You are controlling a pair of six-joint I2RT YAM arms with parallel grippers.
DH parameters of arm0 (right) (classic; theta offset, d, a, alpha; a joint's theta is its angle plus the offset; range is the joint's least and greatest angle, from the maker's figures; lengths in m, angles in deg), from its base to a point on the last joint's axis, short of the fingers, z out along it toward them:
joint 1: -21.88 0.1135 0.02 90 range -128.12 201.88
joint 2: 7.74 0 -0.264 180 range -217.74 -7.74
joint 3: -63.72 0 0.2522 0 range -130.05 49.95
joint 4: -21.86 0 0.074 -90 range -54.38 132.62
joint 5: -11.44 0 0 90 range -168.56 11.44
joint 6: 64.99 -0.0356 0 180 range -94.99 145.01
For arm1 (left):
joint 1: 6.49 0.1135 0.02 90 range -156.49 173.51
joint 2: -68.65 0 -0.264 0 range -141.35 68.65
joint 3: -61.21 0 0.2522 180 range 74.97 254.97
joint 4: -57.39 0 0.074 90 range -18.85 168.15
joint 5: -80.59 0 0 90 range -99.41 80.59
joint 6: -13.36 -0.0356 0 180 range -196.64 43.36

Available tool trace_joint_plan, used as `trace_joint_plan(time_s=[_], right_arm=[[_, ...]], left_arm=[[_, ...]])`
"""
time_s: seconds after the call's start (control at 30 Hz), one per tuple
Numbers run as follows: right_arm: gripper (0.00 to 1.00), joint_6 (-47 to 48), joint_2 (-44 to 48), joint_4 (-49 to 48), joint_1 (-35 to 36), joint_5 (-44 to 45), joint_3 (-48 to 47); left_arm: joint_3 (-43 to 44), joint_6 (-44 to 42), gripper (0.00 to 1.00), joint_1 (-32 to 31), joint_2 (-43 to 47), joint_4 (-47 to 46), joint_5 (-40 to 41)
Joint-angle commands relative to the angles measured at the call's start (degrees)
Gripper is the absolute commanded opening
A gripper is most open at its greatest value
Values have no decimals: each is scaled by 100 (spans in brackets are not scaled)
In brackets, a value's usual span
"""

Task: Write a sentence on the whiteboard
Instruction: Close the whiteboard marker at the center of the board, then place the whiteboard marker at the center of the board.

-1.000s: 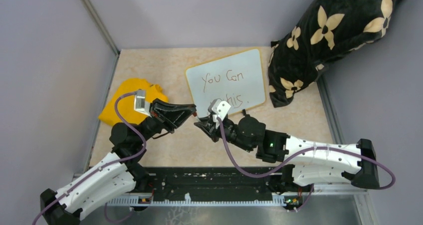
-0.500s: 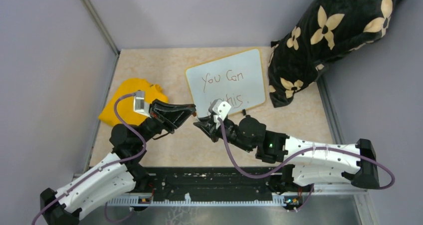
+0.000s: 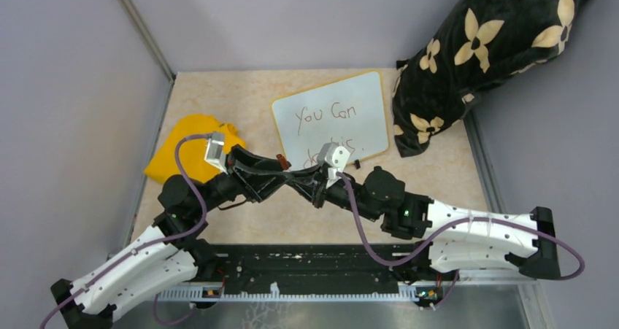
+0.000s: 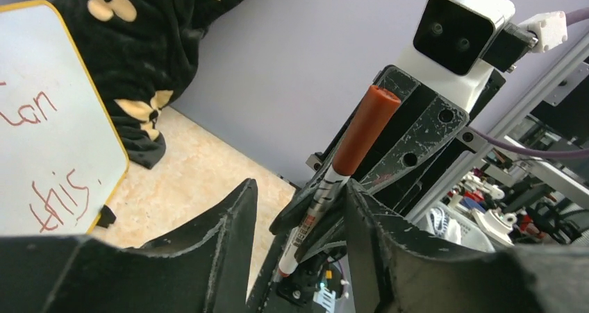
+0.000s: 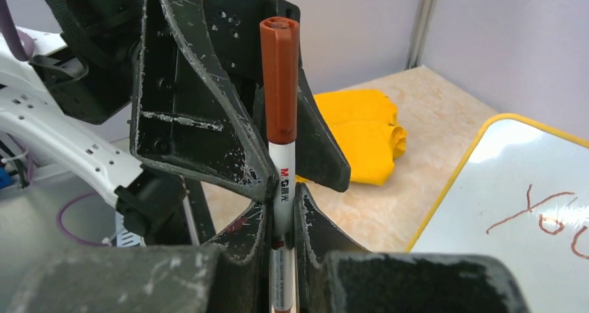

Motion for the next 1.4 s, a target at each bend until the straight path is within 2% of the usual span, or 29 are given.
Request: trace_joint_plan(time_s=[0.0,0.13,0.33,0.6,0.73,0.8,0.97,1.37], right_arm=[[0,-243,284,-804,-4,-290,-314],[0,-356,342,-614,-3,-481,-282],[0,-500,653,-183,-3,-367,43],[0,-738,1176,1053,-3,416,489],[0,-889,669,2176,-31,804,448],[0,-1065,317,2521,-169,732,519],[0,-1417,-562,2390,-697,-208,925],[0,-1496,-1865,2269,-1008,-357,922]], left_arm=[[353,-225,59,-27,-25,981,-225],[498,-313,77,-27,129,1108,-53],[803,-689,98,-29,483,1657,518],[953,-1478,99,-27,791,2814,1537],[864,-1752,99,-32,771,3377,2305],[745,-1856,99,-27,792,3481,2610],[530,-2222,99,-28,804,3582,3259],[218,-2401,99,-27,826,3439,3528]])
